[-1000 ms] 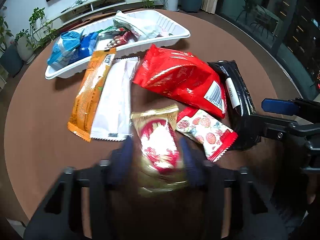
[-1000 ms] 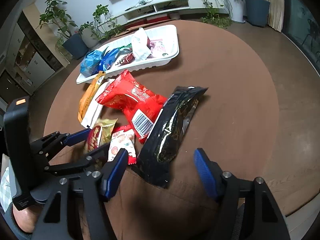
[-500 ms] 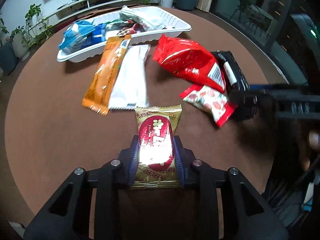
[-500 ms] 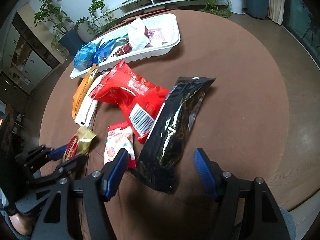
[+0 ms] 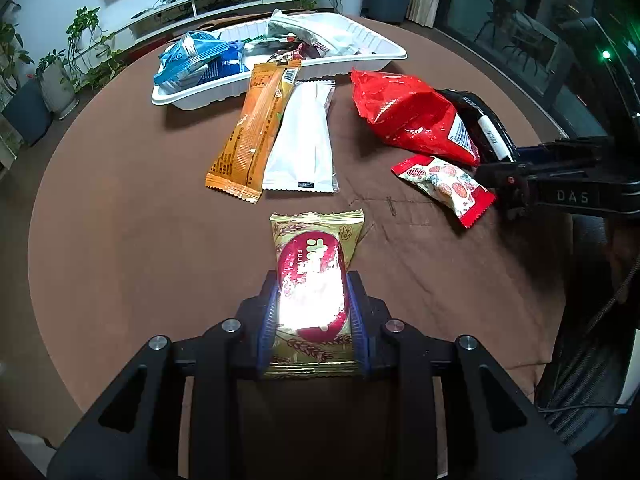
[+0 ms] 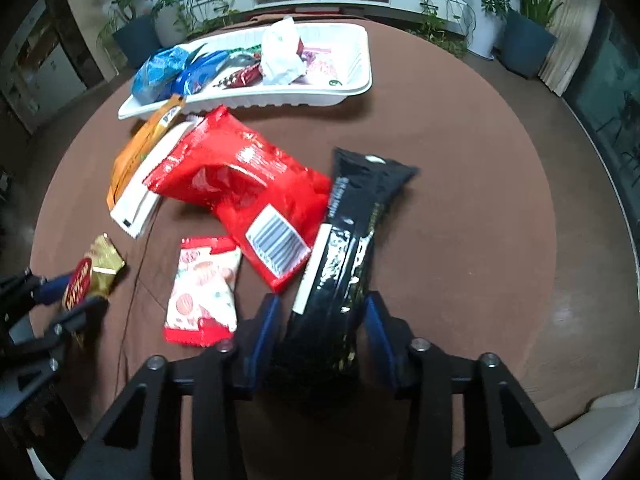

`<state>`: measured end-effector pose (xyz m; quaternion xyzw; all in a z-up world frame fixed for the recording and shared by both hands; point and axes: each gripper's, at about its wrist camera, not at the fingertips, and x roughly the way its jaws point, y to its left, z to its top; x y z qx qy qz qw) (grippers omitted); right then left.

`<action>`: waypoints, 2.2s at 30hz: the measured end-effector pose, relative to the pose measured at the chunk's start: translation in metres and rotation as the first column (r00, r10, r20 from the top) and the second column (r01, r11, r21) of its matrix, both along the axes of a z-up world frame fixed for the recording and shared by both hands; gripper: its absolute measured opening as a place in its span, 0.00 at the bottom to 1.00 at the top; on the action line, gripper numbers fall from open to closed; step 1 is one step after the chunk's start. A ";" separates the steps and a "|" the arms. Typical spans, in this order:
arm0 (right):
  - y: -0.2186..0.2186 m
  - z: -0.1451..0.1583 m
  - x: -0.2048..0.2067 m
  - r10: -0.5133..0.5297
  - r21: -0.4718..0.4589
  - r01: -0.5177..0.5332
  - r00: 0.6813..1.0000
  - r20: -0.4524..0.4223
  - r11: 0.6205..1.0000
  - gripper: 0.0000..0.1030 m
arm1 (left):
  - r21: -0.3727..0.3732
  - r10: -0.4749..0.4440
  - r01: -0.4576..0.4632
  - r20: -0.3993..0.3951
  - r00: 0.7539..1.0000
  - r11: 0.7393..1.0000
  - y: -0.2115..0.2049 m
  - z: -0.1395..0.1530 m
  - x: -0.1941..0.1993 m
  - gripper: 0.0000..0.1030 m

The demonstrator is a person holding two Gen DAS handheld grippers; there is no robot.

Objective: Organize snacks
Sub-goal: 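Grasp the gold Home Pie pack with the left tool while the right tool grasps the black bar pack, then carry both packs into the white tray and open both tools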

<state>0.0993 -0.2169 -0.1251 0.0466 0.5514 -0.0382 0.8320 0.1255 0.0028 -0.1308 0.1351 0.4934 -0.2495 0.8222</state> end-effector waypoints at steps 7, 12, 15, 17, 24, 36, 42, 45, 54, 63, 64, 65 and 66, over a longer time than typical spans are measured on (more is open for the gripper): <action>-0.007 0.001 -0.010 0.028 0.024 -0.027 0.999 -0.018 0.999 0.32 | -0.004 -0.007 0.007 -0.002 1.000 1.000 -0.001 0.001 0.000 0.29; -0.013 0.008 -0.022 0.020 0.081 -0.021 1.000 0.009 0.996 0.28 | -0.028 -0.007 0.007 -0.002 1.000 1.000 0.003 0.002 -0.001 0.29; -0.012 0.011 -0.029 0.026 0.113 -0.028 0.999 0.021 0.993 0.28 | -0.039 -0.004 0.004 0.003 1.000 0.999 0.005 0.004 -0.001 0.28; -0.010 0.012 -0.031 0.028 0.115 -0.031 0.999 0.028 0.993 0.27 | -0.042 -0.005 0.005 0.004 1.000 0.999 0.005 0.004 -0.001 0.28; -0.012 0.015 -0.039 0.024 0.178 -0.032 0.999 0.048 0.984 0.27 | -0.077 0.006 -0.006 0.002 1.000 0.997 0.012 0.009 -0.004 0.28; -0.022 0.033 -0.052 -0.011 0.327 -0.029 0.993 0.120 0.945 0.27 | -0.201 0.082 -0.081 -0.002 0.997 0.976 0.046 0.033 0.002 0.28; -0.031 0.043 -0.045 -0.044 0.363 -0.014 0.988 0.150 0.932 0.27 | -0.246 0.115 -0.109 0.009 0.993 0.963 0.060 0.051 0.012 0.28; -0.037 0.051 -0.041 -0.057 0.372 -0.010 0.984 0.168 0.928 0.27 | -0.263 0.128 -0.116 0.028 0.991 0.958 0.063 0.065 0.019 0.28; -0.044 0.089 0.001 -0.054 0.359 -0.044 0.964 0.259 0.932 0.27 | -0.298 0.118 -0.074 0.133 0.984 0.952 0.047 0.122 0.066 0.28; -0.037 0.118 0.082 -0.002 0.334 -0.109 0.949 0.314 0.936 0.27 | -0.309 0.106 -0.059 0.138 0.985 0.949 0.017 0.146 0.143 0.28; -0.036 0.119 0.095 0.002 0.341 -0.114 0.950 0.313 0.933 0.27 | -0.302 0.104 -0.058 0.140 0.985 0.952 0.013 0.147 0.151 0.28; -0.036 0.119 0.103 0.005 0.346 -0.118 0.950 0.311 0.931 0.27 | -0.303 0.101 -0.055 0.136 0.986 0.951 0.008 0.147 0.160 0.28; -0.035 0.119 0.117 0.012 0.352 -0.126 0.951 0.309 0.928 0.27 | -0.307 0.098 -0.054 0.130 0.987 0.950 0.004 0.146 0.168 0.28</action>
